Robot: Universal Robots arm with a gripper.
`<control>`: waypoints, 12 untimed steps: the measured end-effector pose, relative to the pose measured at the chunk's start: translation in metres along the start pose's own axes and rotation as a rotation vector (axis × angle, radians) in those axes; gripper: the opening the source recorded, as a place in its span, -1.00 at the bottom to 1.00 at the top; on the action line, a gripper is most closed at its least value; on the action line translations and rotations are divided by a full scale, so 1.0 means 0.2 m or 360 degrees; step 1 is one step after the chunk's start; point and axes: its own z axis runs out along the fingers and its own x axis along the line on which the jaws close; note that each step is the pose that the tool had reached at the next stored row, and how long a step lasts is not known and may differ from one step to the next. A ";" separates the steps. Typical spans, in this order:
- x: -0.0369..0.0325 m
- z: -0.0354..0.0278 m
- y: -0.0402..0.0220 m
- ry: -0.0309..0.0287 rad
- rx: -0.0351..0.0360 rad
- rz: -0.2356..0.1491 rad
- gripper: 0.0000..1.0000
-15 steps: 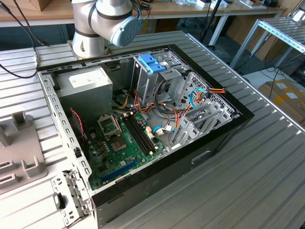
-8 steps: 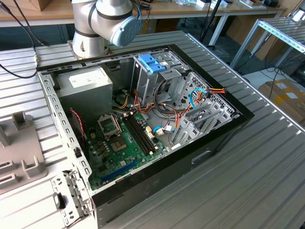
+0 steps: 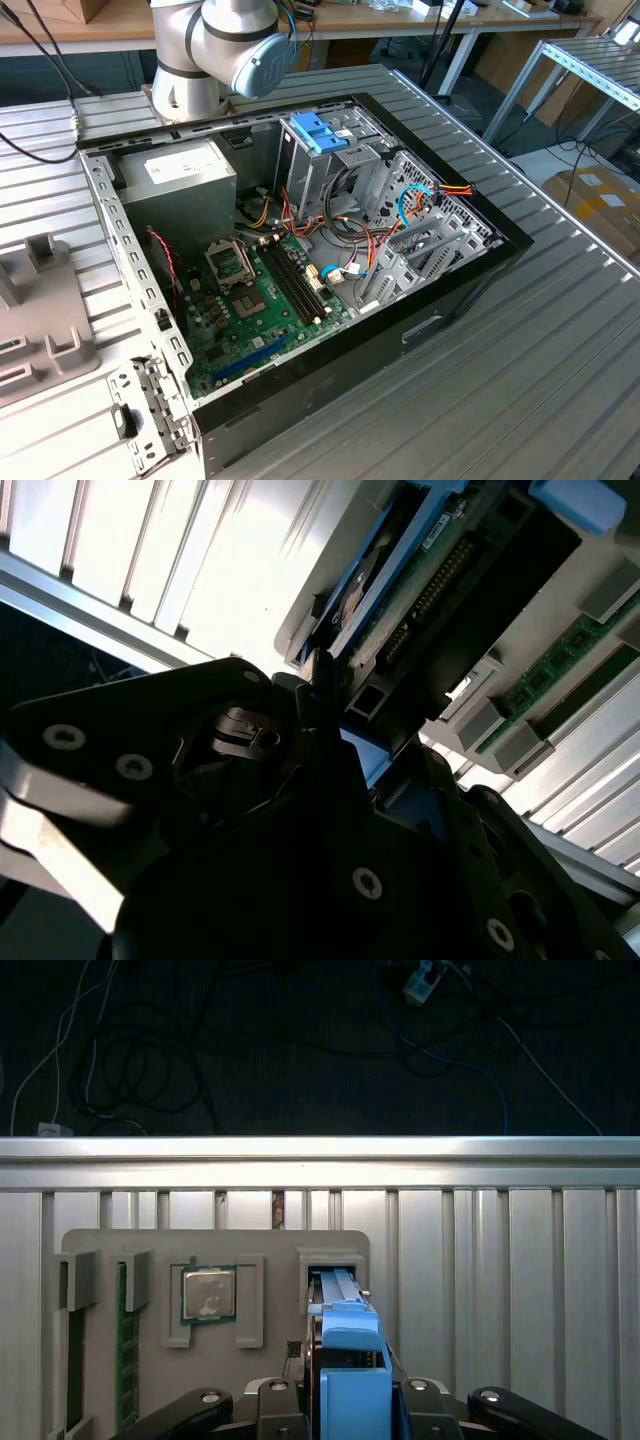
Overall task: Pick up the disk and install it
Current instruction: 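Pick up the disk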
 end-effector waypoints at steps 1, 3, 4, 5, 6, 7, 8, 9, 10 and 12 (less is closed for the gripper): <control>0.000 -0.006 0.000 0.00000 0.0000 0.0000 -0.26; -0.001 -0.024 0.001 0.00001 0.0000 0.0000 -0.26; -0.001 -0.030 0.001 0.00001 0.0000 0.0000 -0.26; -0.001 -0.035 0.002 0.00001 0.0000 0.0000 -0.26; -0.001 -0.043 0.002 0.00000 0.0000 0.0000 -0.26; -0.001 -0.051 0.002 0.00001 0.0000 0.0000 -0.26; -0.002 -0.056 0.002 0.00000 0.0000 0.0000 -0.26; -0.002 -0.061 0.003 0.00000 0.0000 0.0000 -0.26; -0.002 -0.064 0.003 0.00000 0.0000 0.0000 -0.26; -0.006 -0.073 0.003 0.00001 0.0000 0.0000 -0.26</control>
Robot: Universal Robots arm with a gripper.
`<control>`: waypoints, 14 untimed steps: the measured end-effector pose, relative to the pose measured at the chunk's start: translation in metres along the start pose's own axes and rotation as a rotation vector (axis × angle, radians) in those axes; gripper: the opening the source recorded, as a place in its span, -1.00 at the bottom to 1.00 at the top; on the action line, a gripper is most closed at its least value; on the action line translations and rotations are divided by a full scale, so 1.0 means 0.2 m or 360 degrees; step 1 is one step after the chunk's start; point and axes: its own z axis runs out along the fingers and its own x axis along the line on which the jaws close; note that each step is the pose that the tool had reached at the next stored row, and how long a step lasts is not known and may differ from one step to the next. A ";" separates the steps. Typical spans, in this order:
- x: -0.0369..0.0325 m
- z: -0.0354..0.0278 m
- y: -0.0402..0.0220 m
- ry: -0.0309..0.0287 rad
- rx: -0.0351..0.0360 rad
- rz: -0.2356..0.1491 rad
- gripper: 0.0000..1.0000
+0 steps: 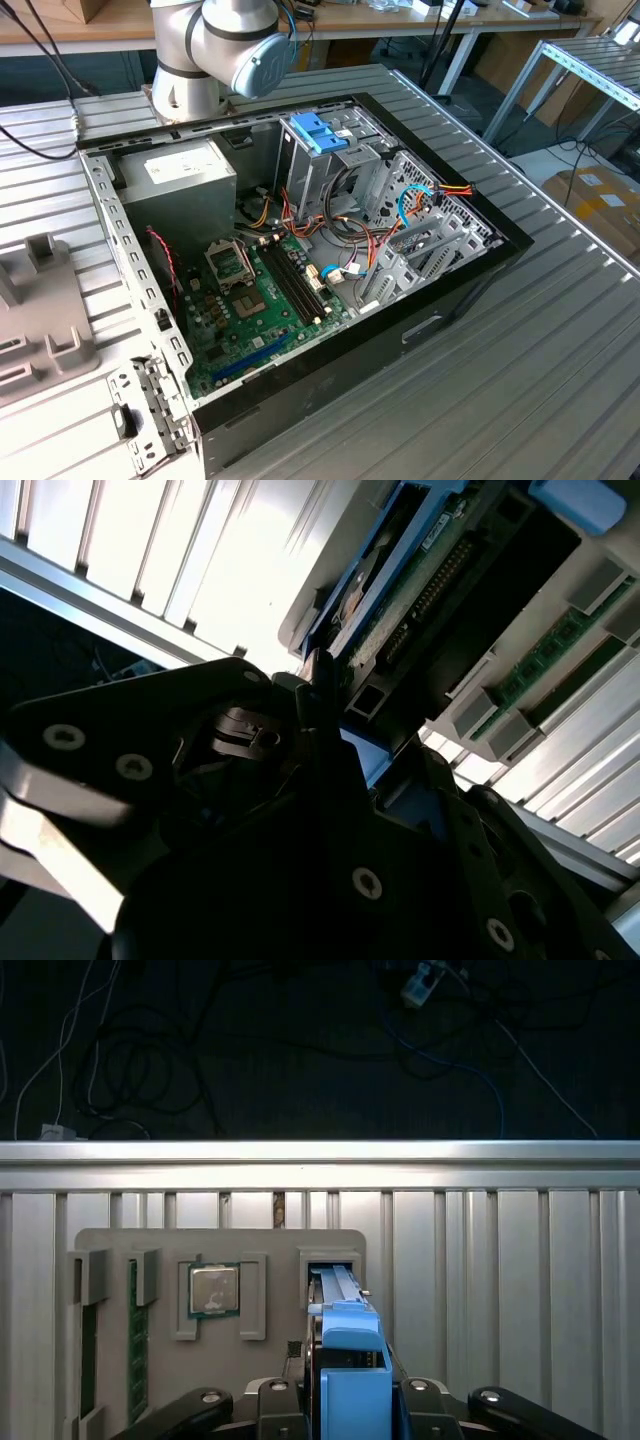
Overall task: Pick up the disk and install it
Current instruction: 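Pick up the disk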
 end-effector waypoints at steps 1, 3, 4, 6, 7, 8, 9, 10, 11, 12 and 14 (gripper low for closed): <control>-0.002 -0.006 0.000 0.00000 0.0000 0.0000 -0.26; -0.005 -0.021 0.001 -0.00001 0.0000 0.0000 -0.26; -0.005 -0.027 0.001 0.00000 0.0000 0.0000 -0.26; -0.006 -0.038 0.002 0.00000 0.0000 0.0000 -0.26; -0.007 -0.043 0.002 0.00000 0.0000 0.0000 -0.26; -0.007 -0.048 0.002 0.00000 0.0000 0.0000 -0.26; -0.008 -0.052 0.002 0.00000 0.0000 0.0000 -0.26; -0.008 -0.057 0.003 0.00000 0.0000 0.0000 -0.26; -0.008 -0.061 0.003 -0.00001 0.0000 0.0000 -0.26; -0.009 -0.067 0.003 0.00000 0.0000 0.0000 -0.26; -0.009 -0.077 0.004 -0.00001 0.0000 0.0000 -0.26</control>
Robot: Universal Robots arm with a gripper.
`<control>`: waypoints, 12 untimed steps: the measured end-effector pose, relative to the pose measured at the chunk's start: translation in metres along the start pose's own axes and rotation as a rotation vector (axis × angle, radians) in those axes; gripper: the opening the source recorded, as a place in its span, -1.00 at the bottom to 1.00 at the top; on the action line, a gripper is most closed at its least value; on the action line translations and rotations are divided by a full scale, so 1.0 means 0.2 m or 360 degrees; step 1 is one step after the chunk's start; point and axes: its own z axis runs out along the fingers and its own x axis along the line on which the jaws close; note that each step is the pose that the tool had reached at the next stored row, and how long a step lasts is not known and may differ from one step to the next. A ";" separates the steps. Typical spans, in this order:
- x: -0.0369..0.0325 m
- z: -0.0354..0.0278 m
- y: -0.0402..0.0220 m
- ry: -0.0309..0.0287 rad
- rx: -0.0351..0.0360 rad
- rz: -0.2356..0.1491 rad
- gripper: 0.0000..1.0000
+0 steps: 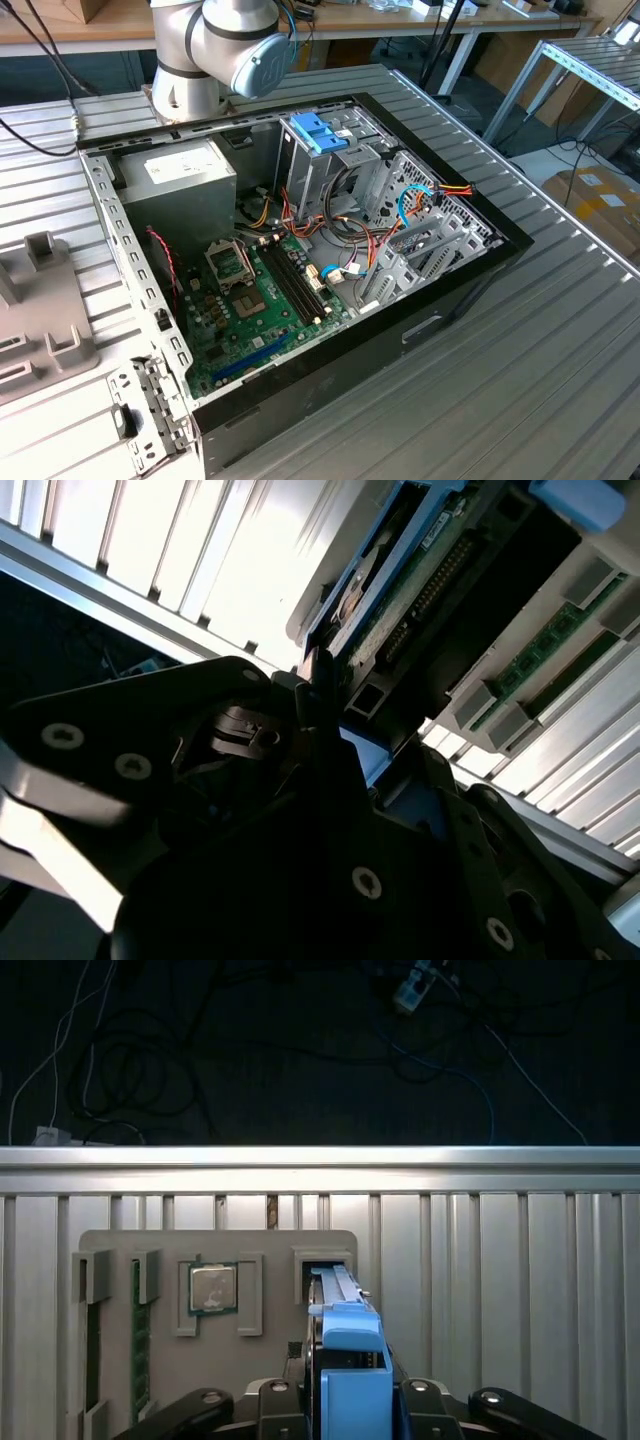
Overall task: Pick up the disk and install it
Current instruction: 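Pick up the disk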
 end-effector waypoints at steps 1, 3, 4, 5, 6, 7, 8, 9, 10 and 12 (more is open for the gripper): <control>0.000 -0.005 0.000 0.00000 0.0000 0.0000 -0.26; -0.001 -0.019 0.001 0.00000 0.0000 0.0000 -0.26; -0.001 -0.024 0.001 0.00001 0.0000 0.0000 -0.26; -0.001 -0.033 0.002 0.00001 0.0000 0.0000 -0.26; -0.001 -0.038 0.002 0.00001 0.0000 0.0000 -0.26; -0.001 -0.044 0.002 0.00001 0.0000 0.0000 -0.26; -0.002 -0.049 0.002 0.00001 0.0000 0.0000 -0.26; -0.002 -0.054 0.002 0.00001 0.0000 0.0000 -0.26; -0.002 -0.060 0.003 0.00000 0.0000 0.0000 -0.26; -0.002 -0.072 0.003 0.00001 0.0000 0.0000 -0.26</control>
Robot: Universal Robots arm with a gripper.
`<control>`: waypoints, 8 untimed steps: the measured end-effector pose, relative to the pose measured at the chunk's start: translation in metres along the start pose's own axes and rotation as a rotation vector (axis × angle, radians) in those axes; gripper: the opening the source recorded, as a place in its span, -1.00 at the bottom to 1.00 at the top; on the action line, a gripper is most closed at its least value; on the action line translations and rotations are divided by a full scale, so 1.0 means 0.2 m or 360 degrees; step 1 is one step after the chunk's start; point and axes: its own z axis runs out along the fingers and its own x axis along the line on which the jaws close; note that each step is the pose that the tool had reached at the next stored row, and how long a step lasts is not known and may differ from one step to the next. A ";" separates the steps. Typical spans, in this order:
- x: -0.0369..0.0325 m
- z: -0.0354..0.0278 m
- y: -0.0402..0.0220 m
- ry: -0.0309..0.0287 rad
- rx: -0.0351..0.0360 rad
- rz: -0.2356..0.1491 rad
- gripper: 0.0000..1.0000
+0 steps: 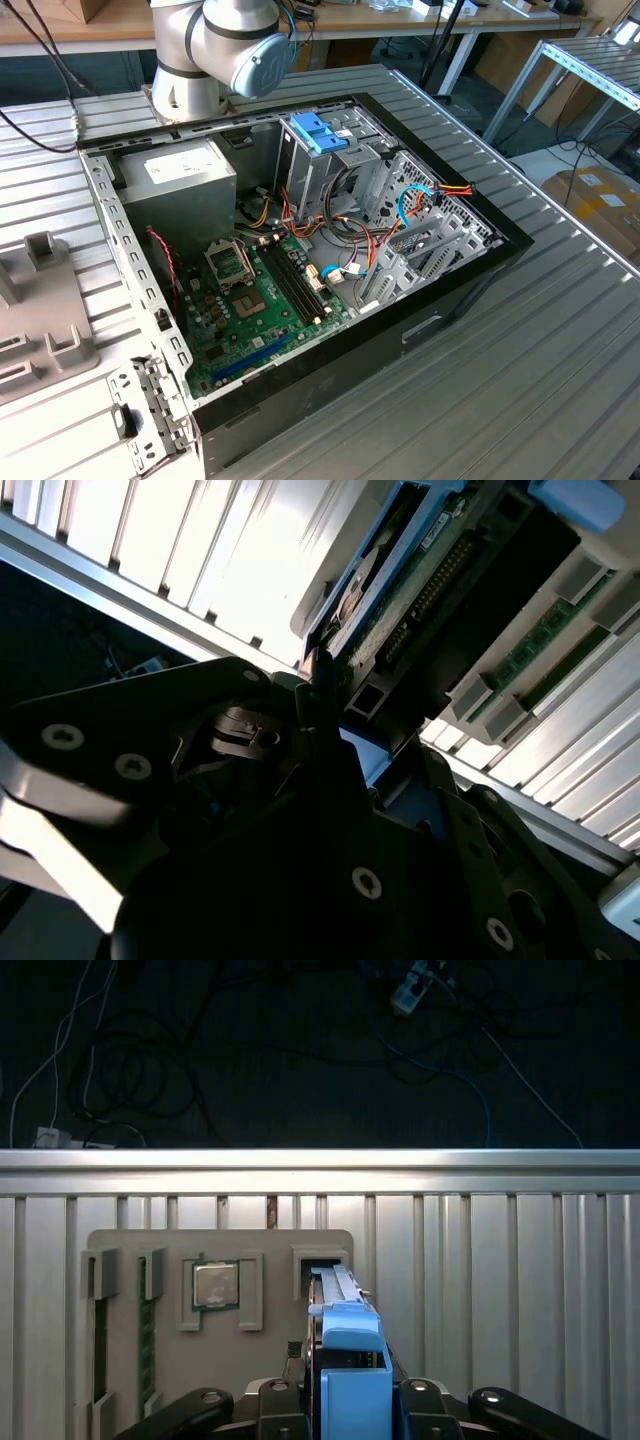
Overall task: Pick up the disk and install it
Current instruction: 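Pick up the disk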
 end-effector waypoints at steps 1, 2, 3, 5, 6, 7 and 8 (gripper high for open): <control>0.000 -0.004 0.000 -0.00001 0.0000 0.0000 -0.26; 0.000 -0.013 0.001 0.00000 0.0000 0.0000 -0.26; 0.000 -0.017 0.001 0.00000 0.0000 0.0000 -0.26; -0.001 -0.051 0.002 0.00000 0.0000 0.0000 -0.26; -0.002 -0.074 0.003 -0.00001 0.0000 0.0000 -0.26; -0.003 -0.099 0.004 0.00000 0.0000 0.0000 -0.26; -0.003 -0.104 0.005 0.00000 0.0000 0.0000 -0.26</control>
